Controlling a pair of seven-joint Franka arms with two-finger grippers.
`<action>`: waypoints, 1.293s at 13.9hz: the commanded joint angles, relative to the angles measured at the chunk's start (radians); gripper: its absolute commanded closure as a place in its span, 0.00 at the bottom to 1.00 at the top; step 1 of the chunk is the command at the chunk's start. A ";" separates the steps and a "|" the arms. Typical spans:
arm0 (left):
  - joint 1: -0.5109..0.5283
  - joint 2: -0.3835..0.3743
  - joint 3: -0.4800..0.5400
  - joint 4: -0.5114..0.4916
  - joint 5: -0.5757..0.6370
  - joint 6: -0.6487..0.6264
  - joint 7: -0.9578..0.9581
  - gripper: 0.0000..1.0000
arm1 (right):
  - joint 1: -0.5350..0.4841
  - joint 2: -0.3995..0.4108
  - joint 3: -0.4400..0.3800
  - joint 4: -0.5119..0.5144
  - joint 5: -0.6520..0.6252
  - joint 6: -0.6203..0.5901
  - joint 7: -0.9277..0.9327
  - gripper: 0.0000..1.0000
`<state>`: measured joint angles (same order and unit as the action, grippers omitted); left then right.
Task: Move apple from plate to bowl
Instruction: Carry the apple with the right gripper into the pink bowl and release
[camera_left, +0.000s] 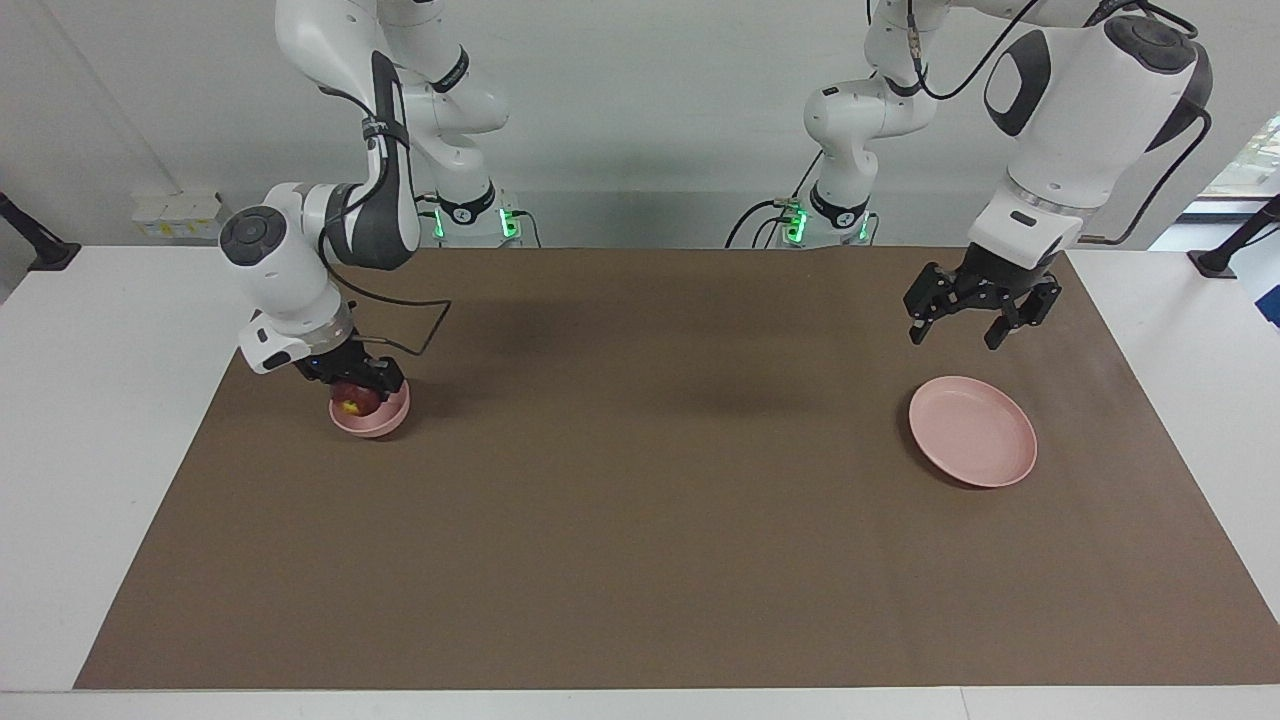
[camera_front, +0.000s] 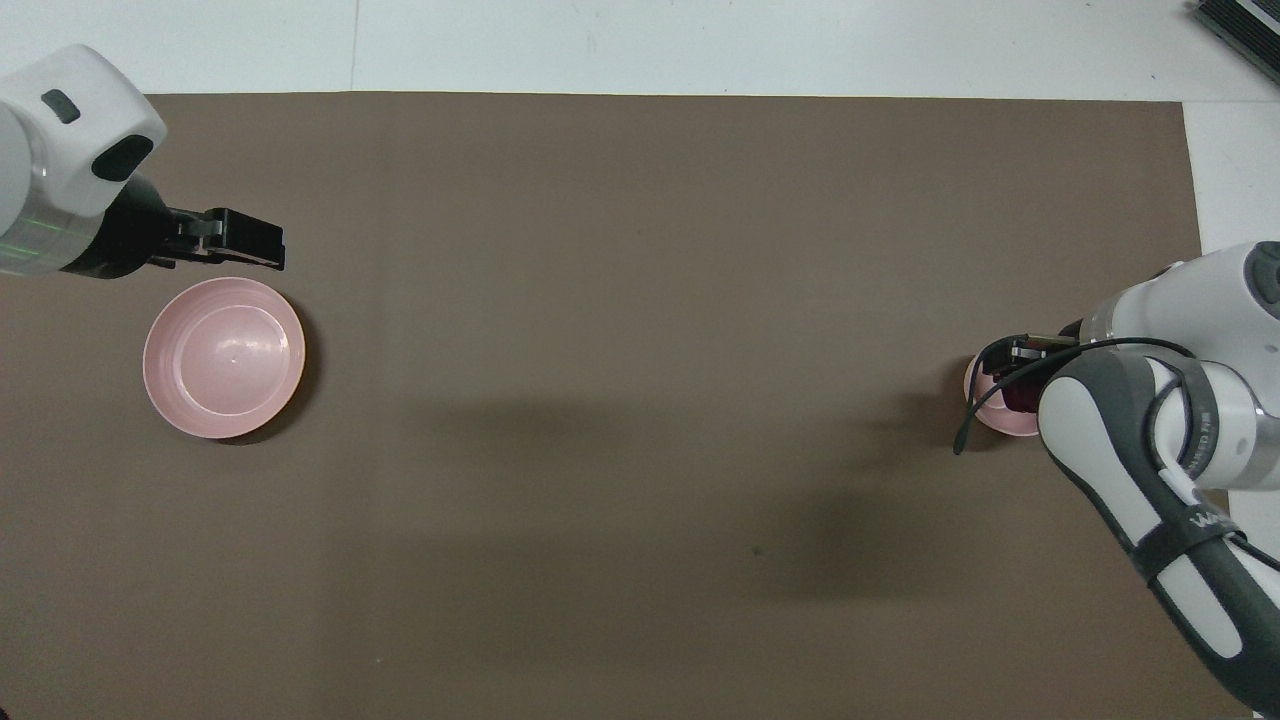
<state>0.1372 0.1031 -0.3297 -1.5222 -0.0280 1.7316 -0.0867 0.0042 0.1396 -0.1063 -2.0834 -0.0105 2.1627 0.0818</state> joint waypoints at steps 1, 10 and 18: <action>-0.069 -0.026 0.068 0.030 0.045 -0.078 -0.002 0.00 | -0.029 -0.005 0.010 -0.026 -0.023 0.042 -0.034 0.97; -0.208 -0.132 0.242 -0.003 0.033 -0.233 0.004 0.00 | -0.026 0.015 0.011 -0.026 -0.022 0.055 -0.016 0.18; -0.209 -0.134 0.241 0.011 0.034 -0.237 0.001 0.00 | 0.017 -0.061 0.022 0.055 -0.022 -0.079 0.013 0.00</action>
<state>-0.0704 -0.0201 -0.0906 -1.5100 -0.0102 1.4956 -0.0864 0.0014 0.1406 -0.0961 -2.0716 -0.0114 2.1724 0.0716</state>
